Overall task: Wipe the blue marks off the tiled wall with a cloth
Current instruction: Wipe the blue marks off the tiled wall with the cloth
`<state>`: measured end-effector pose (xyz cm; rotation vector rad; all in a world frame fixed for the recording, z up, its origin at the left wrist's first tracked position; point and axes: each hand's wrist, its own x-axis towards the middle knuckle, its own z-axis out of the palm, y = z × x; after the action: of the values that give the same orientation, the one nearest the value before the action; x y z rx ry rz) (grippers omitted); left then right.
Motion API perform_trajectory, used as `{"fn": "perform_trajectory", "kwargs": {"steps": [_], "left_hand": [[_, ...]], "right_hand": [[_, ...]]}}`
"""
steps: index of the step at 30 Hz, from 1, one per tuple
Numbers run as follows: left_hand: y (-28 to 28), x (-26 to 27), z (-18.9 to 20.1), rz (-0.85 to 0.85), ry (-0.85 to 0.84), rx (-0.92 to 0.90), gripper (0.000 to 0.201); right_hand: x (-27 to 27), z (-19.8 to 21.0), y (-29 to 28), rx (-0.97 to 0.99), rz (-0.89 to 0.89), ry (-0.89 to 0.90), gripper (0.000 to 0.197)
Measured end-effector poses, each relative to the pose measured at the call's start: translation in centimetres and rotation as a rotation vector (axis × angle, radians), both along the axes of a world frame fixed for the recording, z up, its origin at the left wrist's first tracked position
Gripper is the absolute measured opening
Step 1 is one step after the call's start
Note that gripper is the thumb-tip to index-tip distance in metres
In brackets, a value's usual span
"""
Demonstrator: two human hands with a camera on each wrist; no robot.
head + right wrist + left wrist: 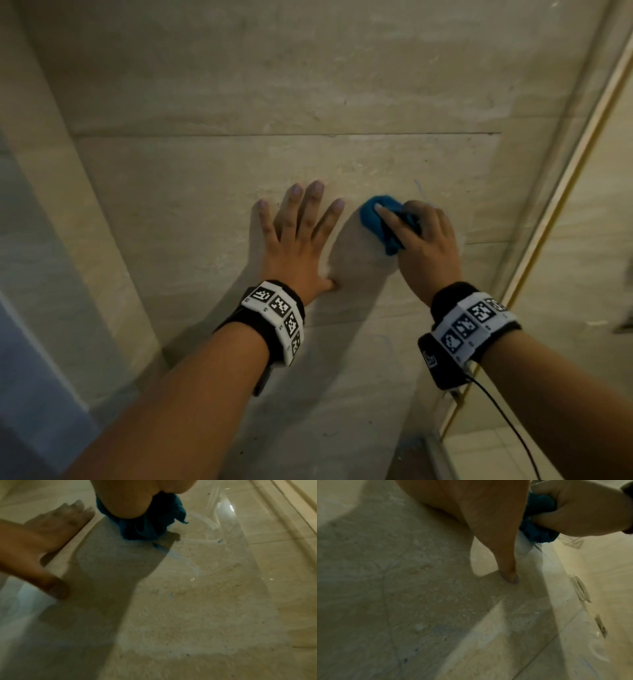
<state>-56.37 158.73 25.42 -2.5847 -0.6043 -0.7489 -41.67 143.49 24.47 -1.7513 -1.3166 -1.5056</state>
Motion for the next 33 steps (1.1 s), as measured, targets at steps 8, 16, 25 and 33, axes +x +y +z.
{"fn": "perform_trajectory", "kwargs": {"steps": [8, 16, 25, 33], "left_hand": [[-1.0, 0.1, -0.1, 0.041, -0.041, 0.004, 0.144], [-2.6, 1.7, 2.9, 0.012, -0.095, 0.098, 0.136], [-3.1, 3.0, 3.2, 0.056, -0.097, 0.021, 0.143], [-2.8, 3.1, 2.8, 0.052, -0.124, 0.064, 0.145]], "right_hand": [[-0.9, -0.9, -0.5, -0.132, 0.042, 0.156, 0.058], [2.4, 1.3, -0.7, -0.073, 0.110, -0.075, 0.046], [3.3, 2.7, -0.5, -0.047, 0.170, -0.105, 0.051], [4.3, 5.9, -1.9, -0.021, 0.139, -0.153, 0.045]]}}
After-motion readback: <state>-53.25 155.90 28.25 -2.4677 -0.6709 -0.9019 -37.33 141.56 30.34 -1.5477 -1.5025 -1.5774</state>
